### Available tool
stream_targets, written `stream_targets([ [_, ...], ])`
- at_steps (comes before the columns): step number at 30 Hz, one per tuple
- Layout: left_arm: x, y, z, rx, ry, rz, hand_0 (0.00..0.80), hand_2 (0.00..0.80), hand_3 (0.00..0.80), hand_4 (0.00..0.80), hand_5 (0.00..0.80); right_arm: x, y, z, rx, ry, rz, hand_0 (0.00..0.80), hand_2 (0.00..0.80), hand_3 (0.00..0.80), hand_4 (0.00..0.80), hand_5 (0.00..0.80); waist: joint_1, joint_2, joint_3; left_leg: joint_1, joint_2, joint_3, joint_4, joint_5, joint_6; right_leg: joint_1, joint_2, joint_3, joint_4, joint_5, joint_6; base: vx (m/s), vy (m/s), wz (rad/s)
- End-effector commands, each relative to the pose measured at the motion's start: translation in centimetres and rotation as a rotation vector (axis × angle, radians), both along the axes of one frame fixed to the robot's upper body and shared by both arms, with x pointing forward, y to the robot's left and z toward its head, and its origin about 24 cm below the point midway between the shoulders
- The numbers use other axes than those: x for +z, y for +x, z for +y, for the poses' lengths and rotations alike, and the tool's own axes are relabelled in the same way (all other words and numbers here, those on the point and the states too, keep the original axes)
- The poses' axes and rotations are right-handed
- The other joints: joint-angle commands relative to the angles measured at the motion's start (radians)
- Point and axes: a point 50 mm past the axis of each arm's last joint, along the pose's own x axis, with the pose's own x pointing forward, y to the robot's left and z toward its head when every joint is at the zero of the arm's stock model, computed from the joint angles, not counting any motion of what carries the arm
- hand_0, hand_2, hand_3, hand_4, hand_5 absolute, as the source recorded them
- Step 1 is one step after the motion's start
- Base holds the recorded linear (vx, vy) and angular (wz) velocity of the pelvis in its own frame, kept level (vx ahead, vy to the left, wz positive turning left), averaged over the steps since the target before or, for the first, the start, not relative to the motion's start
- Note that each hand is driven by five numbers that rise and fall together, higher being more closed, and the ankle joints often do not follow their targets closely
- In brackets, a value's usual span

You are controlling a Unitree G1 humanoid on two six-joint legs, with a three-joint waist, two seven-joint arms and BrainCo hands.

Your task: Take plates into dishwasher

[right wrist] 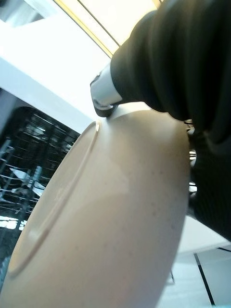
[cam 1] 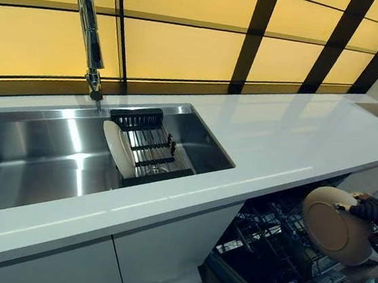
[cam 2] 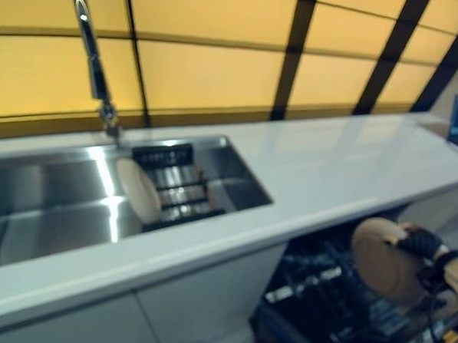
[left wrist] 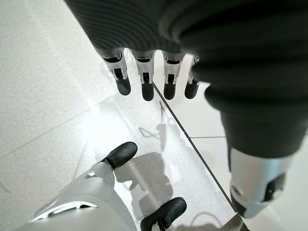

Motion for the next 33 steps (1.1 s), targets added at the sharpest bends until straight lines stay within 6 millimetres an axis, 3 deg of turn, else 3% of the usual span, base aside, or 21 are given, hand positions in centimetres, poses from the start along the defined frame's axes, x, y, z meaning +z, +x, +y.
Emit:
stream_targets([
  [1,0.4,0.9,0.8,0.007,0.019,-0.034,0.000,0.000,0.000,0.000,0.000,1.4,1.9,1.7,0.038,-0.021,-0.105,0.800,0.800,0.800,0.800,0.800,0.039,-0.016,0.009,0.013,-0.036,-0.060,0.014,-0.060,0.053,-0.036,0.000,-0.013,0.027,0.034,0.074,-0.006,-0.013,0.05],
  [6,0.4,1.3,0.5,-0.008,0.018,-0.043,0.000,0.000,0.000,0.000,0.000,-0.4,2.2,3.0,0.069,-0.015,-0.067,0.800,0.800,0.800,0.800,0.800,0.047,-0.008,0.016,0.008,-0.036,-0.063,0.013,-0.059,0.052,-0.036,-0.006,-0.024,0.028,0.030,0.073,-0.012,-0.012,0.04],
  [15,0.5,1.5,0.4,-0.018,0.013,-0.043,0.000,0.000,0.000,0.000,0.000,-2.5,1.9,3.5,0.100,-0.031,0.000,0.800,0.800,0.800,0.800,0.800,0.054,-0.003,0.021,0.002,-0.036,-0.064,0.014,-0.057,0.049,-0.031,-0.012,-0.037,0.026,0.024,0.072,-0.002,-0.004,0.01],
  [25,0.4,1.9,-0.3,-0.032,-0.002,-0.062,0.000,0.000,0.000,0.000,0.000,-4.7,1.6,4.6,0.197,-0.266,0.066,0.800,0.800,0.800,0.800,0.800,0.065,0.007,0.020,-0.006,-0.035,-0.068,0.016,-0.052,0.045,-0.025,-0.016,-0.043,0.025,0.015,0.073,-0.004,-0.003,0.02],
  [33,0.4,2.3,-0.6,-0.046,-0.008,-0.070,0.000,0.000,0.000,0.000,0.000,-7.3,1.2,4.8,0.179,-0.255,0.137,0.800,0.800,0.800,0.800,0.800,0.078,0.018,0.017,-0.016,-0.040,-0.080,0.016,-0.049,0.043,-0.023,-0.021,-0.051,0.021,0.011,0.071,-0.007,-0.001,0.05],
])
